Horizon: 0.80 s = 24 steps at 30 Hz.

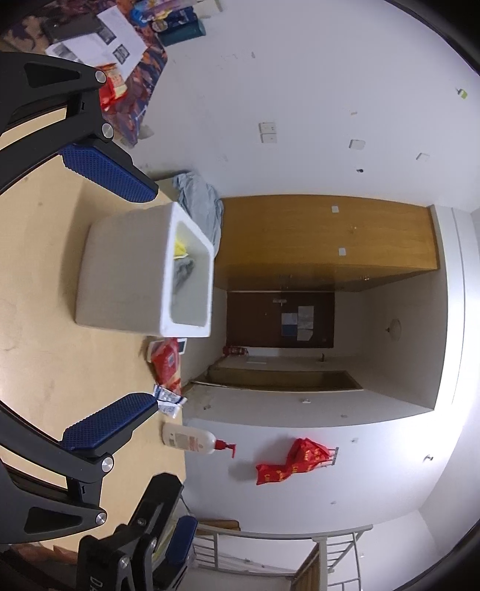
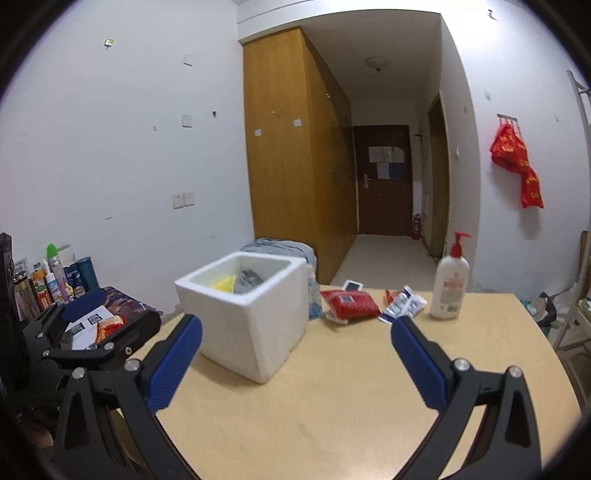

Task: Organize soft objects

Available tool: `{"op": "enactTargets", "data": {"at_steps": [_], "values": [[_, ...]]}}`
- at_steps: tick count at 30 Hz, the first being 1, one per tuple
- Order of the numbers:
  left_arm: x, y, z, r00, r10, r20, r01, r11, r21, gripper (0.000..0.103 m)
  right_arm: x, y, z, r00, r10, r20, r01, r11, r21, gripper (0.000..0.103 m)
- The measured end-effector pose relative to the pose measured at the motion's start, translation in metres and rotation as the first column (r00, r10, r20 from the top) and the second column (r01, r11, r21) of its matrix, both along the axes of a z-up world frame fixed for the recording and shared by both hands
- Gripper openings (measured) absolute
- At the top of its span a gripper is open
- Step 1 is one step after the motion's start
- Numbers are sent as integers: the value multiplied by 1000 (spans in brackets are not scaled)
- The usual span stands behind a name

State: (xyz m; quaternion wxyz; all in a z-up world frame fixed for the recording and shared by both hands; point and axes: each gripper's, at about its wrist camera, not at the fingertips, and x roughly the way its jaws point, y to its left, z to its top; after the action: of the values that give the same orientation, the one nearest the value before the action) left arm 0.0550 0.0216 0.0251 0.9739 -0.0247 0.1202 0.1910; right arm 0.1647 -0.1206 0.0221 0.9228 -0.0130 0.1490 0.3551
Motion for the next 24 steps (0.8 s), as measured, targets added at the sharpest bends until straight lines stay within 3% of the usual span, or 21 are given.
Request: {"op": "enactTargets", "data": {"at_steps": [9,24], "values": [[-8,-13,-37,1000,13,-3,-13,1000,15,103,-7,-20,-34,994,-105,-32,104,994,-9,103],[-15,-12,-65,1000,-7,-12,7,1000,-15,103,-7,-33,-59,989,-137,-61,136,990,-29,103]]}}
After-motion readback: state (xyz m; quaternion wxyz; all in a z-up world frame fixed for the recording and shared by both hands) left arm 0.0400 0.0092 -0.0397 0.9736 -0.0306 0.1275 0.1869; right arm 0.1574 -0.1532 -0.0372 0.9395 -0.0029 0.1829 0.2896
